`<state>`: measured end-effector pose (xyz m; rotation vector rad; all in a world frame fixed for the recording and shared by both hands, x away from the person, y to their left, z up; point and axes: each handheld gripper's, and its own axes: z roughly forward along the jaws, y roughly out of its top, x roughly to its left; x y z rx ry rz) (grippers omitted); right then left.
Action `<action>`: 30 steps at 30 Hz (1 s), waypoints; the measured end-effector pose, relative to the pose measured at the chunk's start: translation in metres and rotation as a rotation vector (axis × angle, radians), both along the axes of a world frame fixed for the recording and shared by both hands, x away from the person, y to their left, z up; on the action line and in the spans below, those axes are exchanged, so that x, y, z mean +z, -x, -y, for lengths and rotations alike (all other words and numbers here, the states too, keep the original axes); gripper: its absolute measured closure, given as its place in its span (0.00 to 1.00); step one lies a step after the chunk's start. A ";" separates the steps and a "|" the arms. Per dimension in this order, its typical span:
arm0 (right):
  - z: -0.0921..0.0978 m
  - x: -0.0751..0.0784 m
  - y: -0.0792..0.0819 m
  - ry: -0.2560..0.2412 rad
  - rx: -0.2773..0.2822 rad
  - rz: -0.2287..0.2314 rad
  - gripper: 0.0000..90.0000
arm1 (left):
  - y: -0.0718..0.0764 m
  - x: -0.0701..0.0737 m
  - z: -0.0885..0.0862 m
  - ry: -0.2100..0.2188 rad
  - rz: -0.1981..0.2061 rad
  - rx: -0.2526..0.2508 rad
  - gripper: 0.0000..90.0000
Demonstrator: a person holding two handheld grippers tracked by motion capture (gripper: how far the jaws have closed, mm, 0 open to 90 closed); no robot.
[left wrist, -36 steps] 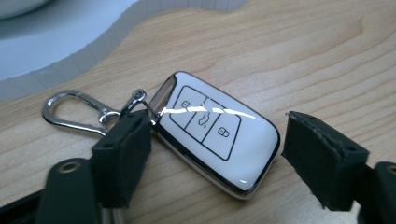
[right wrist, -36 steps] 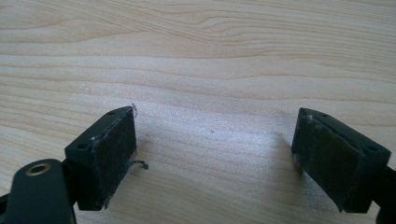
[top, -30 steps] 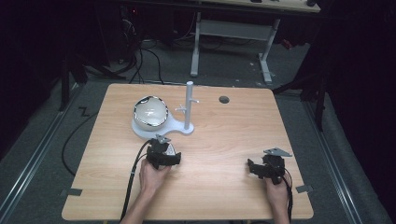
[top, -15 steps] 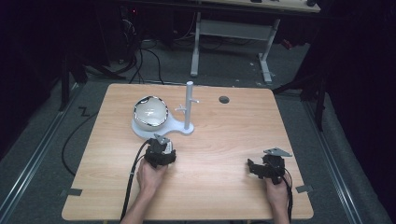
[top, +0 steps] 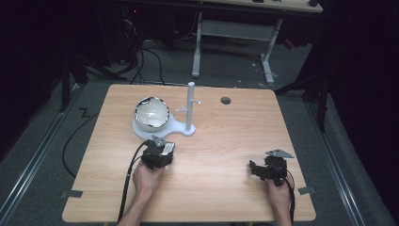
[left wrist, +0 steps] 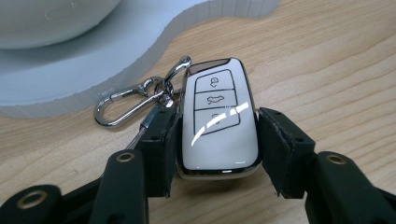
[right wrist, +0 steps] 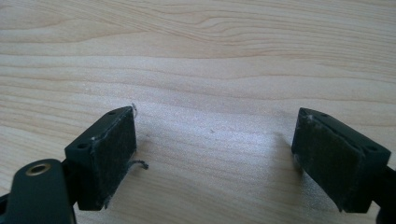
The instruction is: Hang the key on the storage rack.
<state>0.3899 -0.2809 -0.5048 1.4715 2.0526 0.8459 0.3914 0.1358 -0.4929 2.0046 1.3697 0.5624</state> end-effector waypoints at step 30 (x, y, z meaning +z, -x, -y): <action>0.000 0.000 0.000 -0.002 -0.002 -0.001 0.16 | 0.026 0.070 -0.025 0.185 0.132 -0.098 0.56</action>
